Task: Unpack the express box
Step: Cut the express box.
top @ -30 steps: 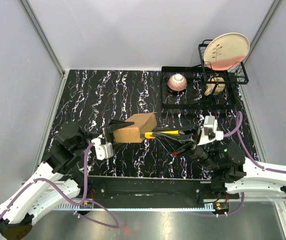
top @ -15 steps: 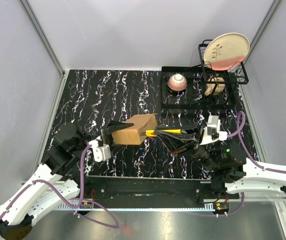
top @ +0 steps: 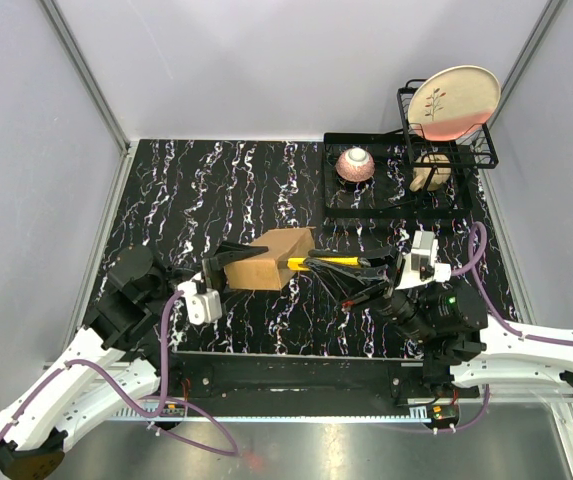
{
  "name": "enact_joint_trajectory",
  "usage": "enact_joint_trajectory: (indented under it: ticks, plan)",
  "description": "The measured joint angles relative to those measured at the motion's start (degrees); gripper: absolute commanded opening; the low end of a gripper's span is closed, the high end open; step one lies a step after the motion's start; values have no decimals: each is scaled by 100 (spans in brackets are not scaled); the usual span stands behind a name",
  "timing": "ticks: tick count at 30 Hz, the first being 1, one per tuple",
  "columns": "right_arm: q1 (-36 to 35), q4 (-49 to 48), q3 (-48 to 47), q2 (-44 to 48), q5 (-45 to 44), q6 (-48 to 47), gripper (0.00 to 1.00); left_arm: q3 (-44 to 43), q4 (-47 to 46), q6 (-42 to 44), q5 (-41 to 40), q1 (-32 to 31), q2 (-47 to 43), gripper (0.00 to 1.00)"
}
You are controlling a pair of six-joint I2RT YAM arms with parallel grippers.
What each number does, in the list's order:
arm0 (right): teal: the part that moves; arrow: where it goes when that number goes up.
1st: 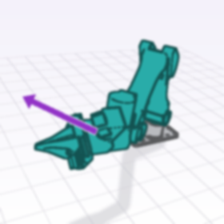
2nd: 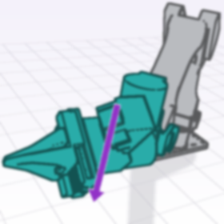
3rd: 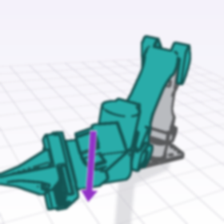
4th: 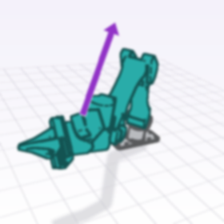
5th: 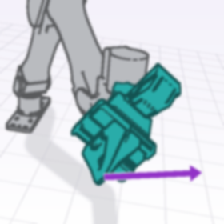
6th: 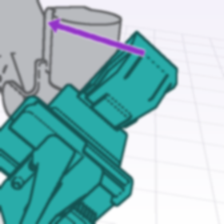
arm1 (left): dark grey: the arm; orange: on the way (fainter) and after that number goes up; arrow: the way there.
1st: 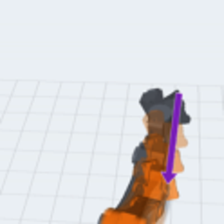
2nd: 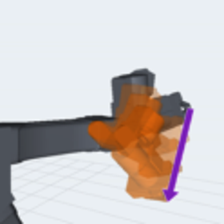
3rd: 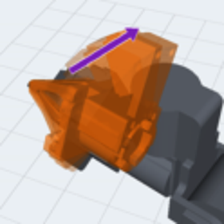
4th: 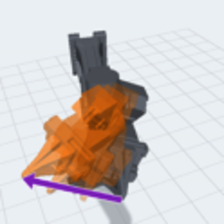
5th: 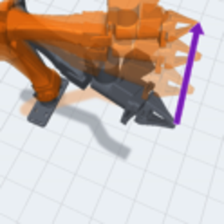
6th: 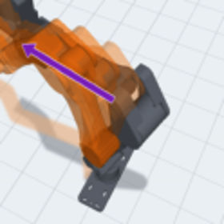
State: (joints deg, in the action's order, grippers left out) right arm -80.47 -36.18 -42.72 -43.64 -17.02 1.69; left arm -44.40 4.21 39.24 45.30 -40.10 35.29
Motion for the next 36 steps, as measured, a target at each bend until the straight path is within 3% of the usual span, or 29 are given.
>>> enact_joint_trajectory:
  ticks: [26,36]
  plan:
    - [0,-352,-87,-326,-9,-26,0,55,-4,125,-98,13,-85,0]
    - [63,-557,-74,-433,-284,149,0,105,-363,-315,-737,-37,-33,0]
